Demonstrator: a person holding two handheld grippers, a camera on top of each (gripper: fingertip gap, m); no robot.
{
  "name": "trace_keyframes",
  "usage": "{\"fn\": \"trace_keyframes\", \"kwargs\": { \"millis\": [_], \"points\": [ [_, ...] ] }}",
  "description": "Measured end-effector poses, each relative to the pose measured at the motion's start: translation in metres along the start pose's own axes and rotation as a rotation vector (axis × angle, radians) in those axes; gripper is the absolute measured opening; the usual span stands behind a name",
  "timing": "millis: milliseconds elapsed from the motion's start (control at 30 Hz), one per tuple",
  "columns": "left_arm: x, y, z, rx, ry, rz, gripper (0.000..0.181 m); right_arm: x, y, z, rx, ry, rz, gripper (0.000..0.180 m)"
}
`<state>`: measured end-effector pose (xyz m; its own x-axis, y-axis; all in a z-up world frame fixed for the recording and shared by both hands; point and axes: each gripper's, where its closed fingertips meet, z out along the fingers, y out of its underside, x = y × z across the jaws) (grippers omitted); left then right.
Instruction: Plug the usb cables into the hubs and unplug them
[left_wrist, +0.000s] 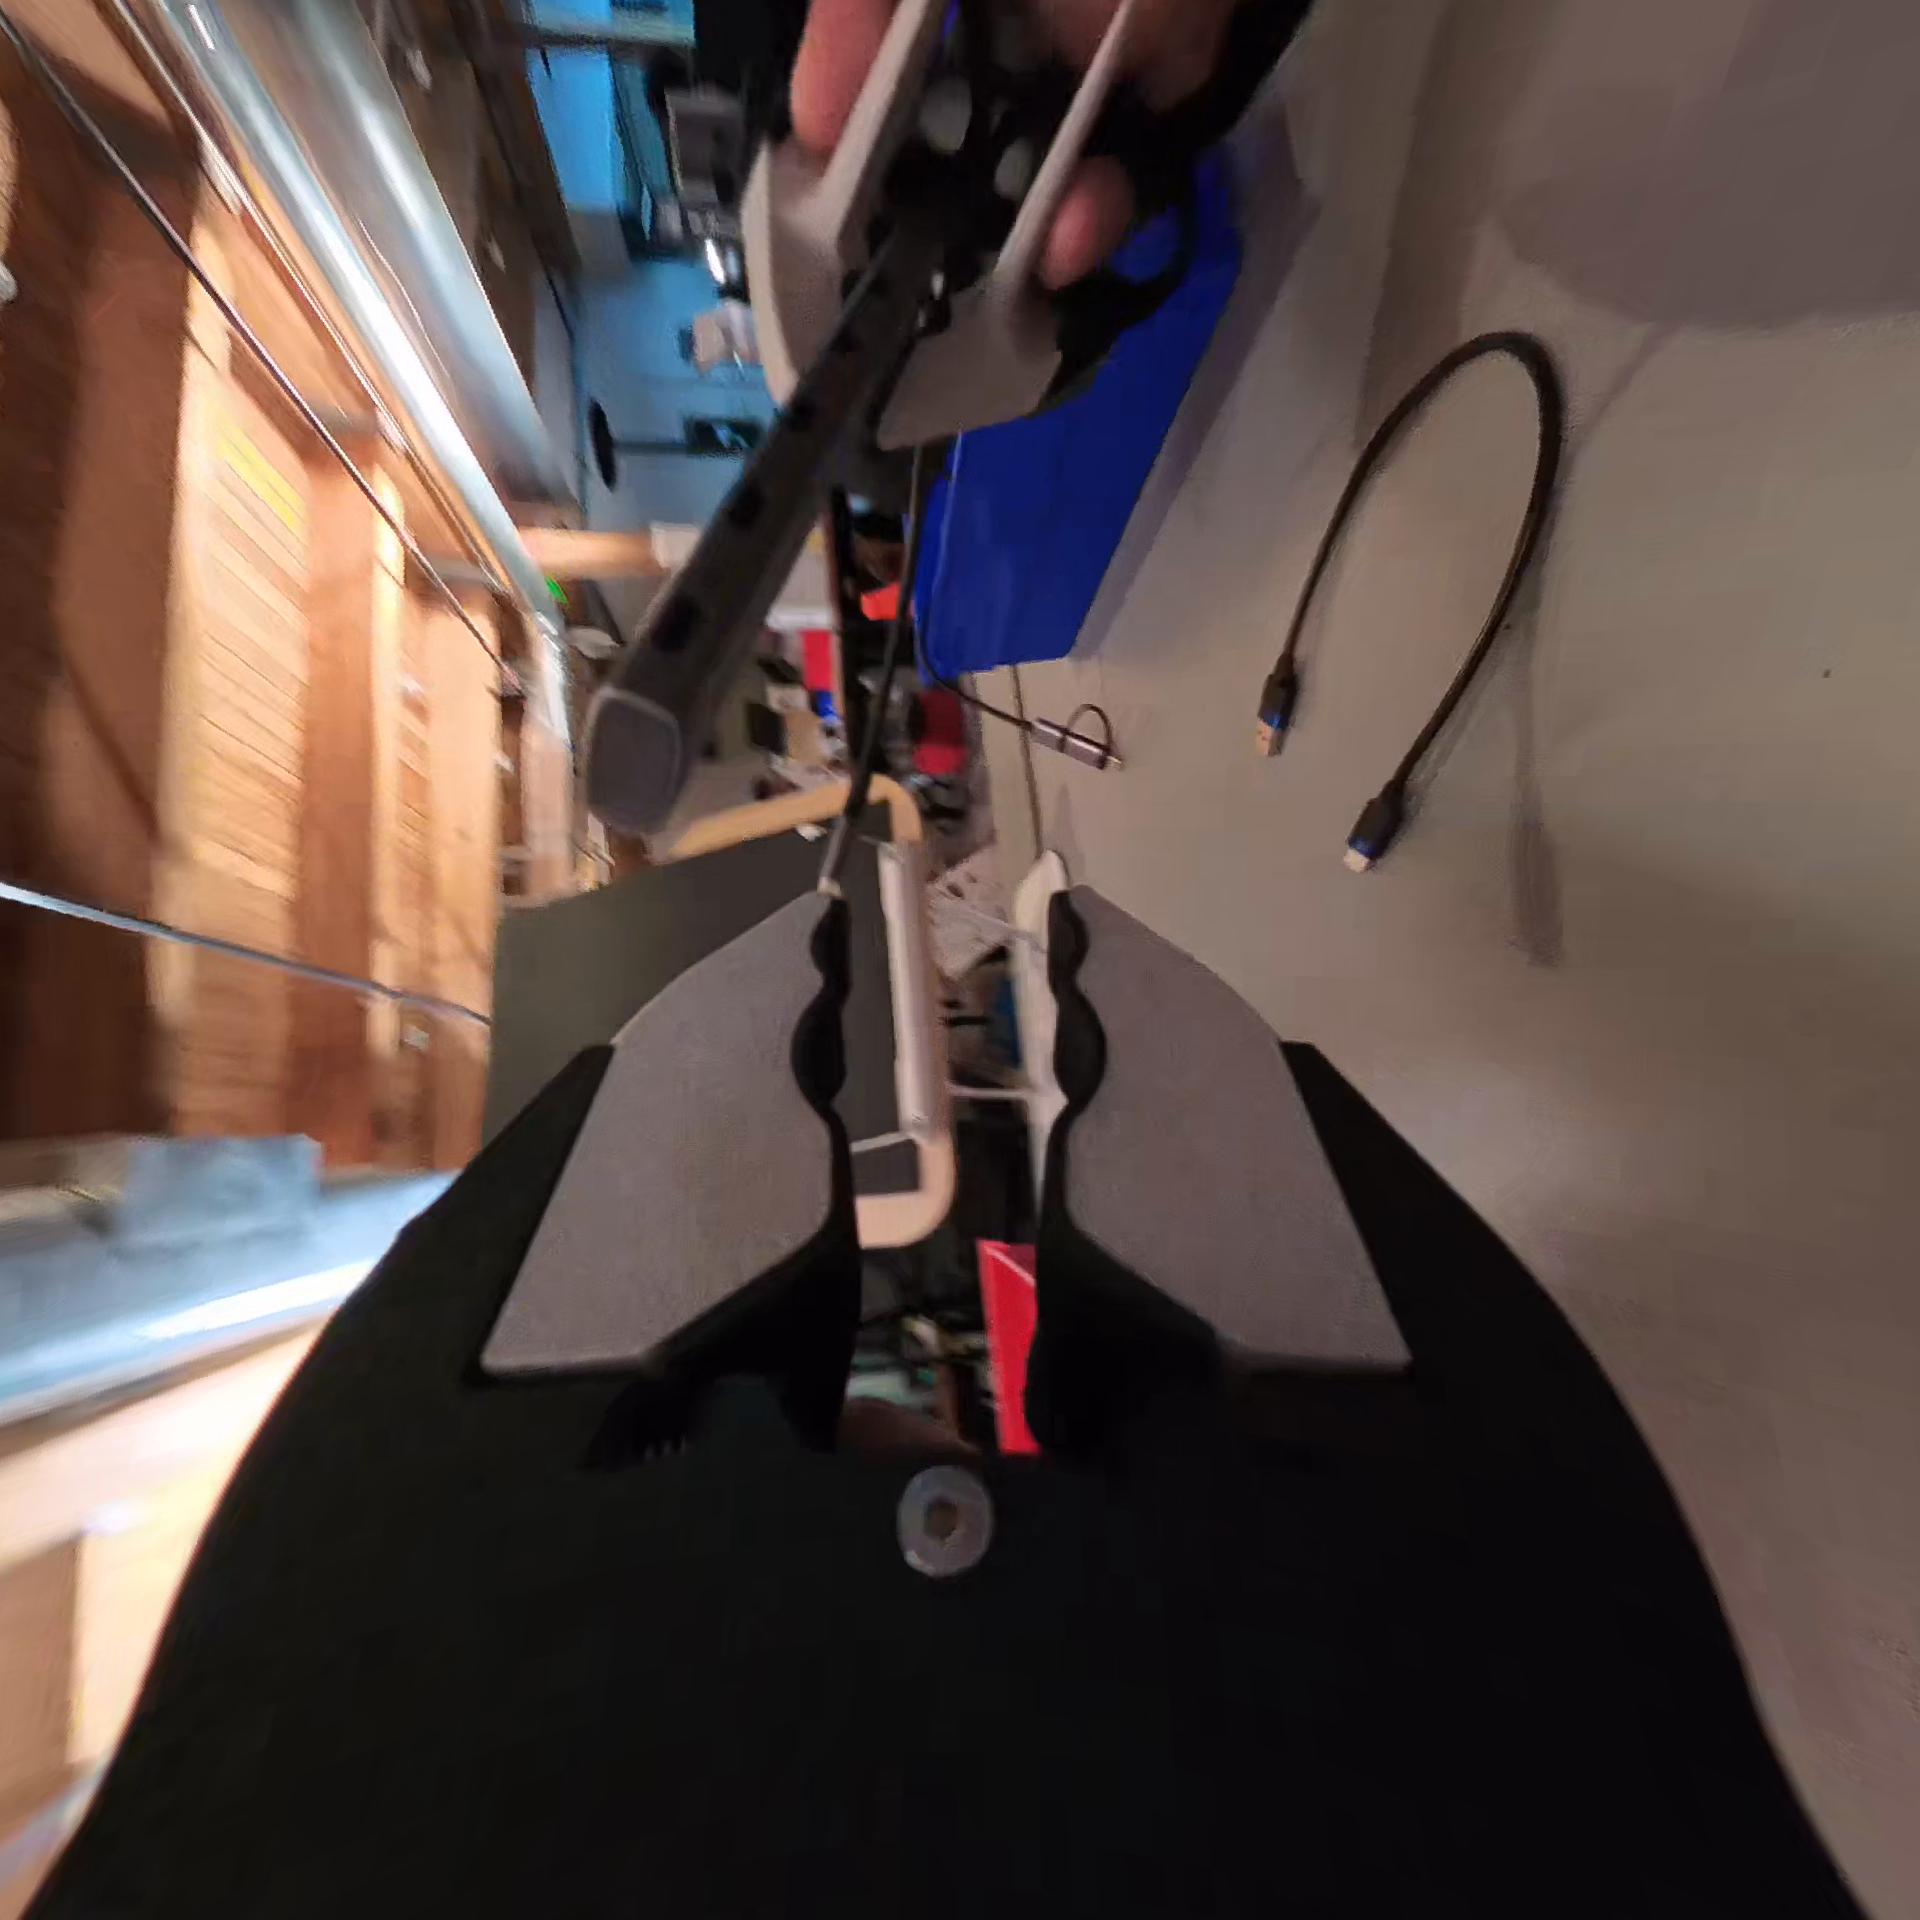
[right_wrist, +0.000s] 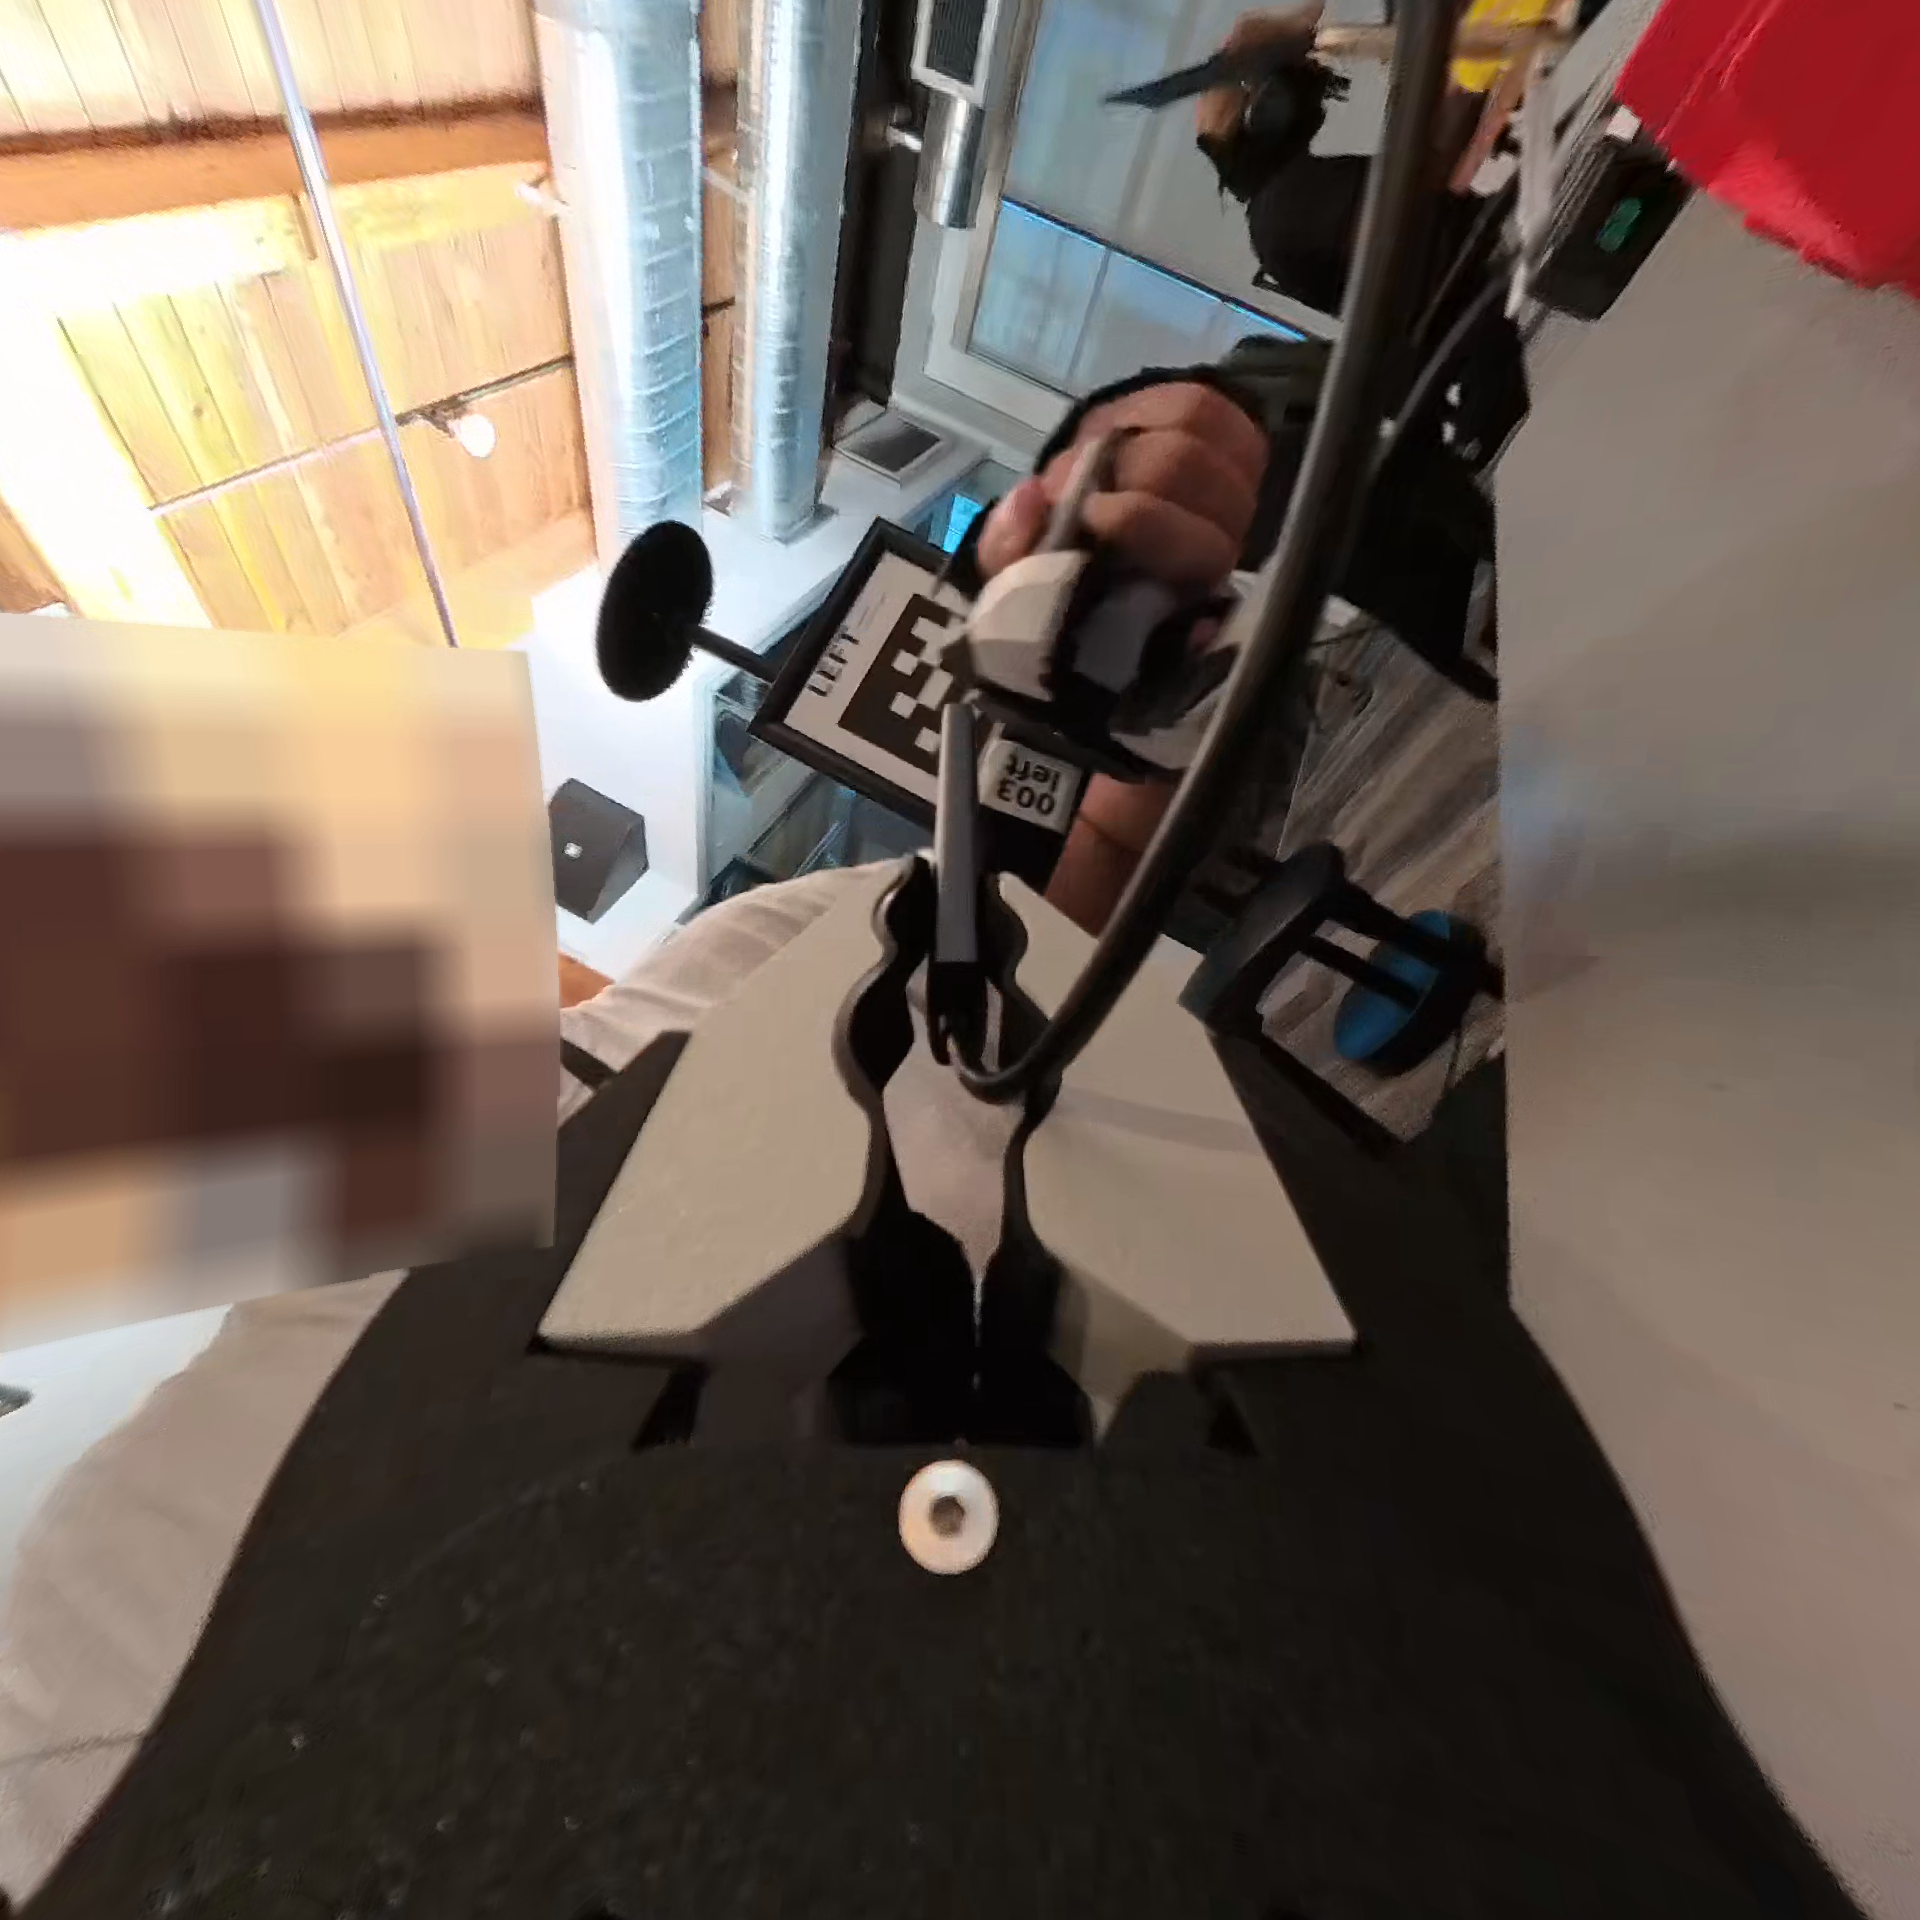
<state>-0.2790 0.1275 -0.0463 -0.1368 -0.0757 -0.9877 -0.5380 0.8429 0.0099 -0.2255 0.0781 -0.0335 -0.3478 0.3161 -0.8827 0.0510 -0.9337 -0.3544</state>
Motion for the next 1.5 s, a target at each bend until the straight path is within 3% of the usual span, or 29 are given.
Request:
{"fn": "trace_keyframes", "kwargs": {
  "millis": [33, 300, 467, 600, 833, 1500],
  "points": [
    [-0.002, -0.006, -0.003, 0.035, -0.016, 0.047, 0.036, 0.006, 0.001, 0.000, -0.008, 0.024, 0.001, 0.007],
    [-0.003, -0.040, -0.004, 0.216, 0.008, 0.305, 0.031, 0.024, 0.007, 0.004, -0.040, 0.051, 0.041, 0.007],
    [0.004, -0.053, -0.001, 0.288, 0.030, 0.370, 0.013, 0.024, 0.011, 0.005, -0.057, 0.038, 0.045, 0.007],
    [0.002, -0.059, 0.006, 0.257, 0.037, 0.266, 0.010, 0.021, -0.006, -0.001, 0.035, 0.025, 0.016, 0.008],
    [-0.001, -0.044, 0.029, 0.197, 0.001, -0.162, 0.010, 0.024, -0.026, -0.022, 0.163, 0.090, -0.053, 0.013],
    [0.007, -0.054, 0.021, 0.256, -0.040, -0.173, 0.012, 0.038, -0.040, -0.042, 0.258, 0.095, 0.055, 0.008]
  ]
}}
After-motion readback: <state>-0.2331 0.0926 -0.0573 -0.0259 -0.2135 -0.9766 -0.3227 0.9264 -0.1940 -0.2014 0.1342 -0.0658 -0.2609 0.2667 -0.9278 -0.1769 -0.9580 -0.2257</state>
